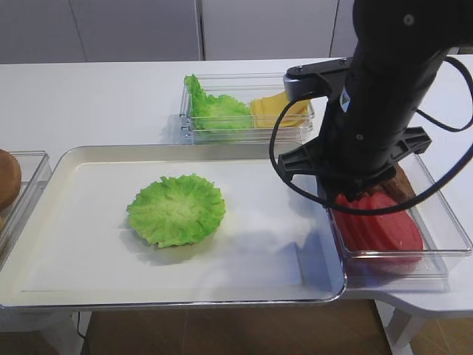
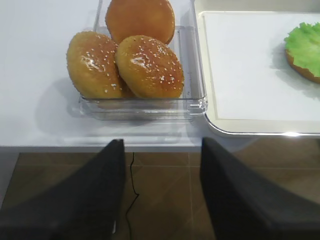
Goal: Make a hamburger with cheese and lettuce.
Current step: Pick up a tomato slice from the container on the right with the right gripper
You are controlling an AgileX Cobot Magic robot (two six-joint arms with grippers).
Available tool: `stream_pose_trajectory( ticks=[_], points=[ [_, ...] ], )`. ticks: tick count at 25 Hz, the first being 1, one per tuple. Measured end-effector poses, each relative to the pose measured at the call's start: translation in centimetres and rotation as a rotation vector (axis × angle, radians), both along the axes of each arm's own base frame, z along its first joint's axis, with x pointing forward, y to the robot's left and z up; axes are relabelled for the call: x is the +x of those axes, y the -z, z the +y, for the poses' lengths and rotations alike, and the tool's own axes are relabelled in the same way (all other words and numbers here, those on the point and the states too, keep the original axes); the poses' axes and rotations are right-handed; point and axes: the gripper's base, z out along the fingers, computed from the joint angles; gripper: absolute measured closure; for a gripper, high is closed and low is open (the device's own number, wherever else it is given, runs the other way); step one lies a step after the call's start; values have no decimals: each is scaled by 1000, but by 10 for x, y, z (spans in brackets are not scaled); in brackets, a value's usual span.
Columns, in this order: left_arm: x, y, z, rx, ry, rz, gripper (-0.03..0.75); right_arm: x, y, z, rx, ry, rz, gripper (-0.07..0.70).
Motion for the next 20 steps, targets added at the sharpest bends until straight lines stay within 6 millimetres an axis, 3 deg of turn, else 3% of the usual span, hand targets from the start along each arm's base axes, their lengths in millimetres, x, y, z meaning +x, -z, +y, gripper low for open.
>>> stream_pose_trajectory(
  ticks=[8,16,20],
  points=[
    [0,0,0,0,0,0,353,3,6,2,-14,-1,13,411],
    [0,0,0,0,0,0,353,3,6,1,-19,-4,7,546],
    [0,0,0,0,0,0,353,4,5,2,-19,-4,6,567]
  ],
)
